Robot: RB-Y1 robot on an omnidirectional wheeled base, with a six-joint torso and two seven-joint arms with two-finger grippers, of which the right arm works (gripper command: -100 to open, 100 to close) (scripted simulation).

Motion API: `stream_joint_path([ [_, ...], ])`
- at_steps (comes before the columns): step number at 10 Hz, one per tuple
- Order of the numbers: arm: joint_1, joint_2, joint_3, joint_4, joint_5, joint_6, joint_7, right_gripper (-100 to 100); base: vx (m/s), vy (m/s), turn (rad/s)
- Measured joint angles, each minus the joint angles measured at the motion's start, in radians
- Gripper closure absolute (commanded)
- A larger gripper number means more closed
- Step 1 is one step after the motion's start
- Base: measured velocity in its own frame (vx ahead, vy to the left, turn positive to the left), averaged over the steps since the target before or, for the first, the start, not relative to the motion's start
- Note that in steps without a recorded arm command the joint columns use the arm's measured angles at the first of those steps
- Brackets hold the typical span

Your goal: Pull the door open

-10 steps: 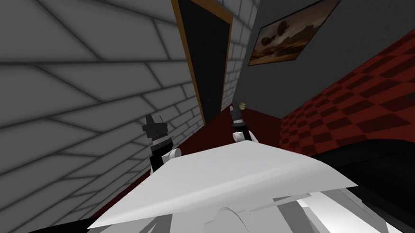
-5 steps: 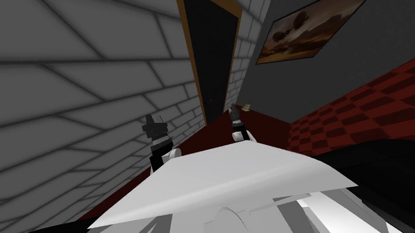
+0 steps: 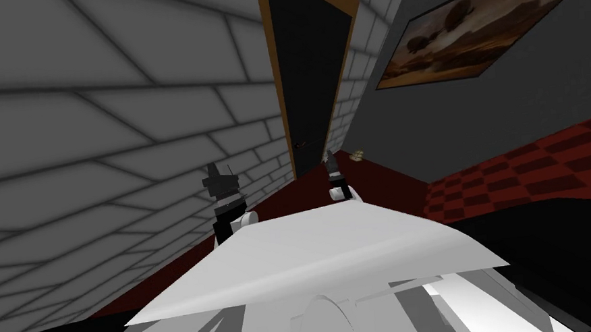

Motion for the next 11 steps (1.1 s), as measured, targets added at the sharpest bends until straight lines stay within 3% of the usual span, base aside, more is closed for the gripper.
stream_joint_path([
  [4, -0.034, -0.013, -0.002, 0.086, -0.013, -0.01, -0.009, -100, 0.061, -0.058, 0.122],
  [11, -0.129, -0.048, -0.012, 0.313, -0.045, -0.041, -0.033, -100, 0.074, -0.079, 0.168],
])
